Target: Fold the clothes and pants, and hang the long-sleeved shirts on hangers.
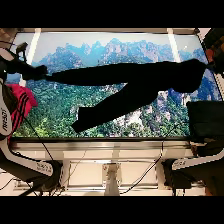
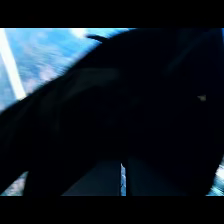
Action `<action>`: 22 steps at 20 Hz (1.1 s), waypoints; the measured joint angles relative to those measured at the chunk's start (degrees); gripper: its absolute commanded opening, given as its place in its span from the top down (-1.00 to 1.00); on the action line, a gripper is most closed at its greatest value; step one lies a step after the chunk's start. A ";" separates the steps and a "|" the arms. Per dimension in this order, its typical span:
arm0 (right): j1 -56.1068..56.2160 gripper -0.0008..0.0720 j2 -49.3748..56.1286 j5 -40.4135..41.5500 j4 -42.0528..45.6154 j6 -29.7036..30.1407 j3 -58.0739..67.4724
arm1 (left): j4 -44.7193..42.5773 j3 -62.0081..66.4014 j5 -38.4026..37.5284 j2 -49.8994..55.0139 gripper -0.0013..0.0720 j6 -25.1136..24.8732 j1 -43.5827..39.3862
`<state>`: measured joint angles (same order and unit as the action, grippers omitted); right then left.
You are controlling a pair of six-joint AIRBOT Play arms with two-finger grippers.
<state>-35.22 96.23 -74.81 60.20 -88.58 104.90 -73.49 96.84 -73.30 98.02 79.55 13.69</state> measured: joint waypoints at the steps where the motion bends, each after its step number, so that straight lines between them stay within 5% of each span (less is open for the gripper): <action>1: -0.59 0.93 0.04 -0.87 1.01 -0.24 0.00 | -0.02 -0.35 -0.52 -0.17 0.96 -0.35 -0.46; 10: -8.22 0.93 -0.50 -3.72 2.78 0.63 -0.04 | 5.25 -1.16 7.21 -10.78 0.96 -3.54 -3.17; 22: -8.66 0.92 0.00 -9.05 5.31 2.29 -0.04 | -2.16 -18.32 3.80 -13.14 0.95 -3.04 -3.13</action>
<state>-43.88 96.23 -83.85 65.52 -86.28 104.86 -75.66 78.52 -69.49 84.88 76.51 10.57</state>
